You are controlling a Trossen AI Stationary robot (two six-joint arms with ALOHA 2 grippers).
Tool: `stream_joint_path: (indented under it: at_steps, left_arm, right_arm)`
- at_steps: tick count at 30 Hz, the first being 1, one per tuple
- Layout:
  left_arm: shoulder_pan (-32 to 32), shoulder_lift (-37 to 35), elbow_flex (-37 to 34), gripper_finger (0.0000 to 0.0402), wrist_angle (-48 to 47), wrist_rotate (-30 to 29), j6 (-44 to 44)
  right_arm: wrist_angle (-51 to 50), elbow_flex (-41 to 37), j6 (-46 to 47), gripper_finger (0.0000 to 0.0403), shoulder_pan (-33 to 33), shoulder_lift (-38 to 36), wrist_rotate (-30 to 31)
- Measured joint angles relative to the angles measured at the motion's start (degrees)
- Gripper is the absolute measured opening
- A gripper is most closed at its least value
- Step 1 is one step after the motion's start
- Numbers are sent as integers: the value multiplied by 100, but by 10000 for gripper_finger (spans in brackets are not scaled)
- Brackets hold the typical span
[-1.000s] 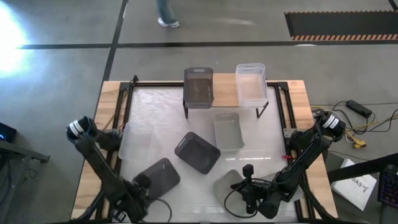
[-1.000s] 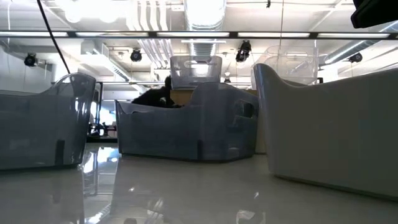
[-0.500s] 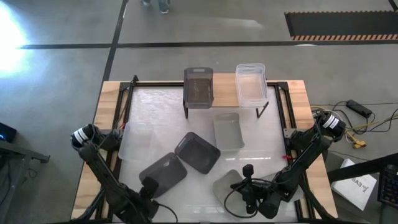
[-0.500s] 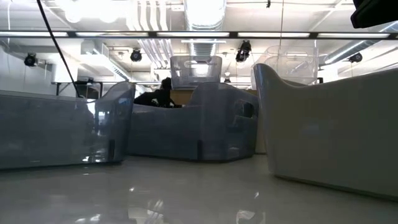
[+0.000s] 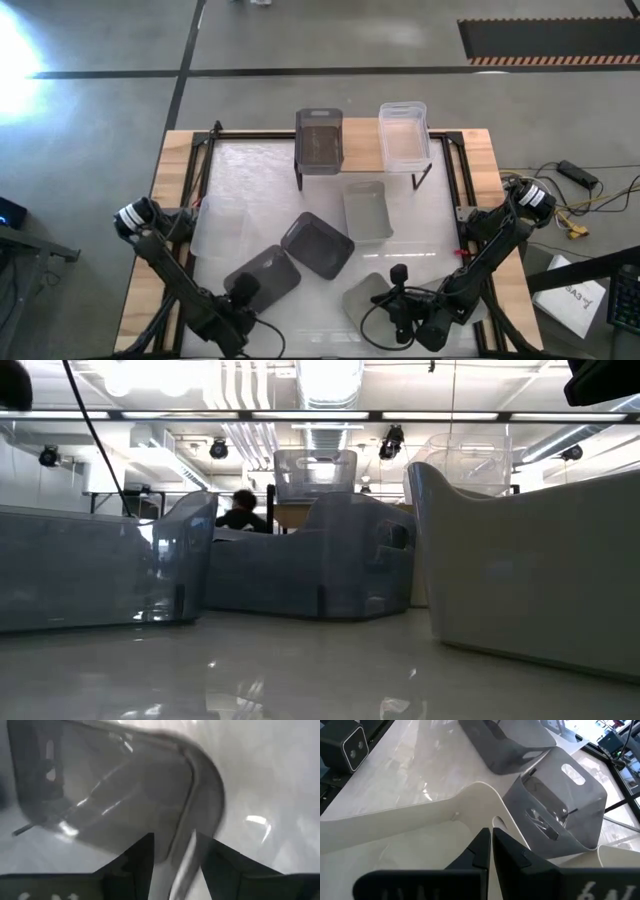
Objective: Stack baskets on shelf by color
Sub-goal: Stack the bottom black bin on top of the black bin on the shelf
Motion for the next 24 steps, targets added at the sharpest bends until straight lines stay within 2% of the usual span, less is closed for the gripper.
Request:
stream_joint_path:
  at_steps: [4,9,13,19,24]
  left_arm:
    - [199,0,-273,107,961,-10,-488]
    - [405,-22,-249,15,1633,5,-1231]
    - [449,-106,180,4,1620,-70,-1641]
    - [440,-317,1040,1,1600,-447,-1626]
    - [444,-348,1949,0,661,-1046,-1378]
  right_arm:
    - [0,0,0,11,0,0,0]
    - [2,-2,2,11,0,0,0]
    - [2,-2,2,11,0,0,-2]
    - [2,-2,2,11,0,0,-2]
    - [2,-2,4,11,0,0,-4]
